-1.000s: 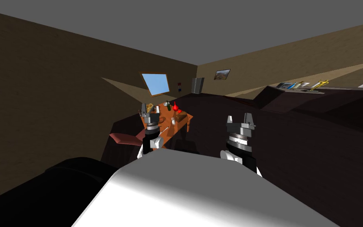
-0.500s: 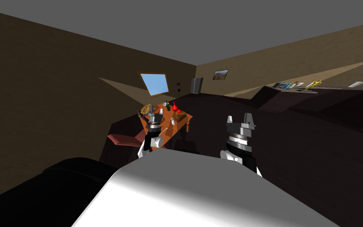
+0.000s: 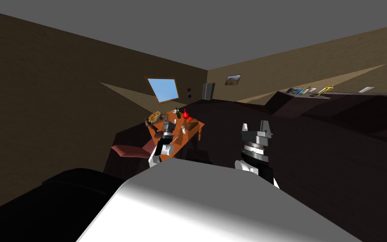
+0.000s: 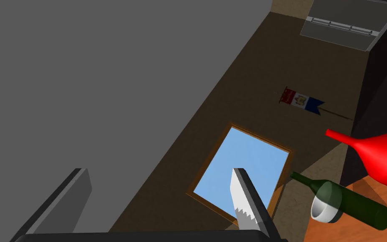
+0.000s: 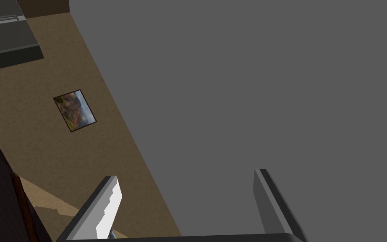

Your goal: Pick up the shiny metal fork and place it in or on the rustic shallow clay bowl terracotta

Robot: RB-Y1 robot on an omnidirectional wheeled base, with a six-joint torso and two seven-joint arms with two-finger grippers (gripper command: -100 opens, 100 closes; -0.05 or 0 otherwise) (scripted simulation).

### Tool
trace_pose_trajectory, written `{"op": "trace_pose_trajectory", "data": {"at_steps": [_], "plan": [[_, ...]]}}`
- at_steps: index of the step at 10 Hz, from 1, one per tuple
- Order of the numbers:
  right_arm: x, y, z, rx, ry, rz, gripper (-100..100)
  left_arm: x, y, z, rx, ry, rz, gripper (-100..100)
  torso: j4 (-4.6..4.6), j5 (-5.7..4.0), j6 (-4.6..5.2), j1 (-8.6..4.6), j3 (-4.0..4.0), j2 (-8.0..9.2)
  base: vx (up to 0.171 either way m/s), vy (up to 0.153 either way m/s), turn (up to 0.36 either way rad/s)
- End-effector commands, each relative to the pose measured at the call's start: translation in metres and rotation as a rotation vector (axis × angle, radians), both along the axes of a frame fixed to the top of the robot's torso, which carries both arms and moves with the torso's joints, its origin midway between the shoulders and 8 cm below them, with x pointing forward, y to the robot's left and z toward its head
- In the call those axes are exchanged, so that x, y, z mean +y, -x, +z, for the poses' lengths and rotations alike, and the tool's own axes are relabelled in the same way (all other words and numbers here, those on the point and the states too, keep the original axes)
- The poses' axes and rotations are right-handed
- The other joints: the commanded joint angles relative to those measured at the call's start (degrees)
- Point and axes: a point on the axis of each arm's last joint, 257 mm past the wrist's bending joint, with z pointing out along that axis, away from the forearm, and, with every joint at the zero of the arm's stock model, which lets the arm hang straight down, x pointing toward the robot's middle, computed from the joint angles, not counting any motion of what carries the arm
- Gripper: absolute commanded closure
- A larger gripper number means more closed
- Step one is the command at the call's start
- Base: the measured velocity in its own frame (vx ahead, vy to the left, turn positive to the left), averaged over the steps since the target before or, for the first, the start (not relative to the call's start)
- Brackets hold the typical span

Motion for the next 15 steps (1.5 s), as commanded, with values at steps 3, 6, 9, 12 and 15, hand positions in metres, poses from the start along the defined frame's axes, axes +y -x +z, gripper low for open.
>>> {"op": "trace_pose_trajectory", "data": {"at_steps": [3, 6, 9, 12, 15], "plan": [[0.000, 0.000, 0.000, 0.000, 0.000, 0.000, 0, 0.011, -0.023, -0.046, 0.146, 0.064, -0.031, -100, 0.00, 0.00, -0.01, -0.01, 0.01, 0.01, 0.004, 0.009, -0.052], [0.000, 0.000, 0.000, 0.000, 0.000, 0.000, 0, 0.017, -0.034, -0.073, 0.229, 0.094, -0.037, -100, 0.00, 0.00, -0.01, -0.02, 0.01, 0.01, 0.002, 0.009, -0.032], [0.000, 0.000, 0.000, 0.000, 0.000, 0.000, 0, 0.030, -0.049, -0.115, 0.349, 0.156, -0.046, -100, 0.01, -0.01, -0.02, -0.02, 0.01, 0.01, 0.002, 0.008, -0.043], [0.000, 0.000, 0.000, 0.000, 0.000, 0.000, 0, 0.036, -0.055, -0.142, 0.430, 0.190, -0.048, -100, 0.00, 0.00, -0.01, -0.01, 0.01, 0.01, 0.001, 0.009, -0.038], [0.000, 0.000, 0.000, 0.000, 0.000, 0.000, 0, 0.051, -0.062, -0.192, 0.571, 0.265, -0.044, -100, 0.00, 0.00, -0.01, 0.01, 0.00, -0.01, 0.003, 0.012, -0.059]]}}
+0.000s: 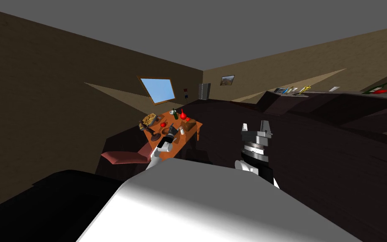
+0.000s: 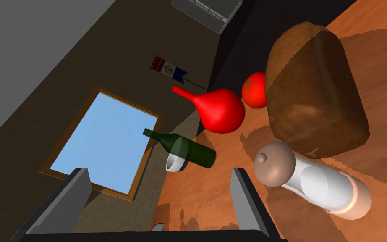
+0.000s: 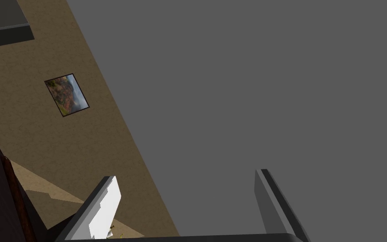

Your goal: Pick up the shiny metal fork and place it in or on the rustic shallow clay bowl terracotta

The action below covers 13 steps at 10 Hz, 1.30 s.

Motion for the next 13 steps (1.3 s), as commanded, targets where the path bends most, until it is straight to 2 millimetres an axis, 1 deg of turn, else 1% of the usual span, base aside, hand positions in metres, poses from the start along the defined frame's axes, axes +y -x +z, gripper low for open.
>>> {"op": "trace_pose_trajectory", "data": {"at_steps": [1, 2, 3, 4, 5, 6, 7, 8, 9, 10, 11, 12, 13], "plan": [[0.000, 0.000, 0.000, 0.000, 0.000, 0.000, 0, 0.011, -0.001, -0.028, 0.080, 0.043, 0.010, -100, 0.00, 0.00, 0.00, 0.00, 0.00, 0.00, 0.004, 0.010, -0.039], [0.000, 0.000, 0.000, 0.000, 0.000, 0.000, 0, 0.011, 0.000, -0.035, 0.102, 0.044, 0.009, -100, 0.00, 0.00, 0.01, -0.01, 0.00, 0.00, 0.002, 0.008, -0.028], [0.000, 0.000, 0.000, 0.000, 0.000, 0.000, 0, 0.017, -0.002, -0.051, 0.152, 0.081, 0.015, -100, 0.01, -0.01, 0.01, -0.03, 0.00, 0.00, 0.000, 0.008, -0.066], [0.000, 0.000, 0.000, 0.000, 0.000, 0.000, 0, 0.018, 0.000, -0.060, 0.177, 0.083, 0.018, -100, 0.00, -0.01, 0.02, -0.02, 0.00, 0.00, 0.001, 0.009, -0.033], [0.000, 0.000, 0.000, 0.000, 0.000, 0.000, 0, 0.027, 0.001, -0.083, 0.240, 0.121, 0.032, -100, 0.00, -0.01, 0.00, -0.03, 0.00, 0.00, 0.003, 0.009, -0.050], [0.000, 0.000, 0.000, 0.000, 0.000, 0.000, 0, 0.026, 0.002, -0.085, 0.251, 0.122, 0.031, -100, 0.00, -0.01, 0.01, -0.02, 0.00, 0.01, 0.003, 0.009, -0.027], [0.000, 0.000, 0.000, 0.000, 0.000, 0.000, 0, 0.033, 0.003, -0.103, 0.309, 0.160, 0.040, -100, 0.01, -0.01, 0.00, -0.02, 0.01, 0.01, 0.002, 0.010, -0.052], [0.000, 0.000, 0.000, 0.000, 0.000, 0.000, 0, 0.035, 0.006, -0.110, 0.326, 0.161, 0.046, -100, 0.00, -0.01, 0.01, -0.01, 0.01, 0.01, 0.001, 0.010, -0.033], [0.000, 0.000, 0.000, 0.000, 0.000, 0.000, 0, 0.040, 0.007, -0.124, 0.377, 0.199, 0.055, -100, 0.01, -0.01, 0.00, -0.02, 0.01, 0.01, 0.001, 0.009, -0.057], [0.000, 0.000, 0.000, 0.000, 0.000, 0.000, 0, 0.043, 0.011, -0.134, 0.400, 0.201, 0.063, -100, 0.00, -0.01, 0.02, -0.02, 0.00, 0.00, 0.001, 0.009, -0.033], [0.000, 0.000, 0.000, 0.000, 0.000, 0.000, 0, 0.052, 0.016, -0.153, 0.456, 0.239, 0.084, -100, 0.00, -0.01, 0.00, -0.03, 0.00, 0.00, 0.002, 0.008, -0.047], [0.000, 0.000, 0.000, 0.000, 0.000, 0.000, 0, 0.051, 0.018, -0.157, 0.472, 0.241, 0.083, -100, 0.00, -0.01, 0.00, -0.01, 0.00, 0.00, 0.001, 0.009, -0.032], [0.000, 0.000, 0.000, 0.000, 0.000, 0.000, 0, 0.060, 0.024, -0.174, 0.525, 0.278, 0.106, -100, 0.01, -0.01, 0.00, -0.03, 0.01, 0.01, 0.003, 0.009, -0.052]]}}
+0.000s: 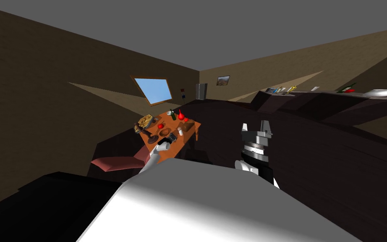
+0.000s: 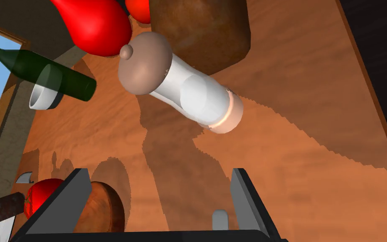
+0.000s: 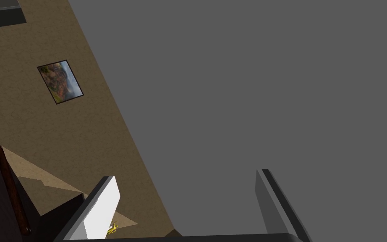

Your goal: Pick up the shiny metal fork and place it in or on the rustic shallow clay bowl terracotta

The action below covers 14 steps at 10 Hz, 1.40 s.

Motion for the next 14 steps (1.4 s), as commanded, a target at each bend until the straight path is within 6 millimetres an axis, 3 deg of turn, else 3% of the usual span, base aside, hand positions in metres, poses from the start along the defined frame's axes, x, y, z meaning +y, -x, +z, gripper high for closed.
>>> {"op": "trace_pose_trajectory", "data": {"at_steps": [1, 6, 10, 14], "plan": [[0.000, 0.000, 0.000, 0.000, 0.000, 0.000, 0, 0.006, 0.004, -0.013, 0.050, 0.022, 0.011, -100, 0.00, 0.00, 0.00, 0.00, 0.00, 0.00, 0.001, 0.008, -0.029], [0.000, 0.000, 0.000, 0.000, 0.000, 0.000, 0, 0.032, 0.033, -0.065, 0.236, 0.126, 0.093, -100, 0.00, 0.00, -0.01, 0.00, 0.00, 0.00, 0.001, 0.008, -0.045], [0.000, 0.000, 0.000, 0.000, 0.000, 0.000, 0, 0.038, 0.048, -0.083, 0.318, 0.163, 0.119, -100, 0.01, -0.01, 0.00, -0.03, 0.00, 0.00, 0.001, 0.006, -0.025], [0.000, 0.000, 0.000, 0.000, 0.000, 0.000, 0, 0.061, 0.081, -0.113, 0.474, 0.251, 0.207, -100, 0.00, 0.00, -0.01, 0.02, 0.00, 0.00, 0.001, 0.011, -0.046]]}}
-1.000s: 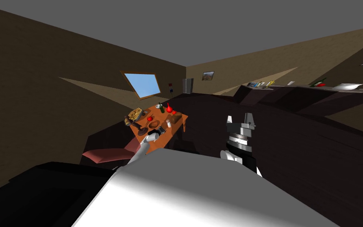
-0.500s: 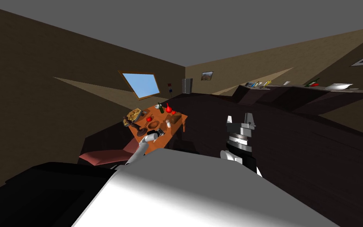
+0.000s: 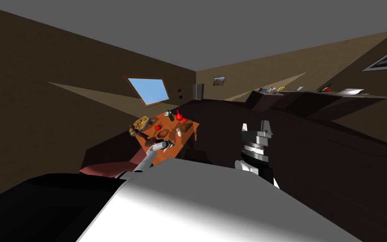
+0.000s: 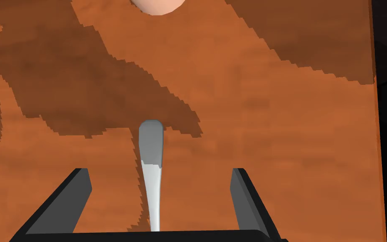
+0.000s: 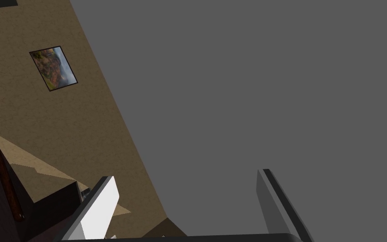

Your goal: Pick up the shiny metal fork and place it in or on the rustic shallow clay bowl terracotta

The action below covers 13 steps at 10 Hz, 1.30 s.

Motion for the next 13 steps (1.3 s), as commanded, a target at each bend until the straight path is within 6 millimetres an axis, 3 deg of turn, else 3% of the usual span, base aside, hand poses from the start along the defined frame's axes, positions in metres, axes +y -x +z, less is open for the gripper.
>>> {"op": "trace_pose_trajectory", "data": {"at_steps": [1, 8, 10, 11, 12, 13], "plan": [[0.000, 0.000, 0.000, 0.000, 0.000, 0.000, 0, 0.011, 0.014, -0.009, 0.062, 0.035, 0.044, -100, 0.00, 0.00, 0.00, 0.00, 0.00, 0.00, 0.002, 0.010, -0.058], [0.000, 0.000, 0.000, 0.000, 0.000, 0.000, 0, 0.042, 0.062, -0.025, 0.244, 0.119, 0.168, -100, 0.00, -0.01, -0.01, -0.02, 0.01, 0.01, 0.001, 0.008, -0.033], [0.000, 0.000, 0.000, 0.000, 0.000, 0.000, 0, 0.054, 0.073, -0.024, 0.283, 0.135, 0.206, -100, 0.00, -0.01, -0.01, -0.03, 0.01, 0.02, 0.000, 0.005, -0.033], [0.000, 0.000, 0.000, 0.000, 0.000, 0.000, 0, 0.050, 0.070, -0.025, 0.268, 0.128, 0.192, -100, 0.00, -0.01, -0.01, -0.03, 0.01, 0.02, 0.000, 0.000, 0.000], [0.000, 0.000, 0.000, 0.000, 0.000, 0.000, 0, 0.051, 0.071, -0.025, 0.273, 0.130, 0.195, 0, 0.00, 0.00, -0.01, -0.04, 0.01, 0.02, 0.000, 0.000, 0.000], [0.000, 0.000, 0.000, 0.000, 0.000, 0.000, 0, 0.045, 0.072, -0.034, 0.271, 0.131, 0.202, -100, 0.00, -0.01, -0.01, -0.05, 0.01, 0.02, 0.003, 0.028, -0.045]]}}
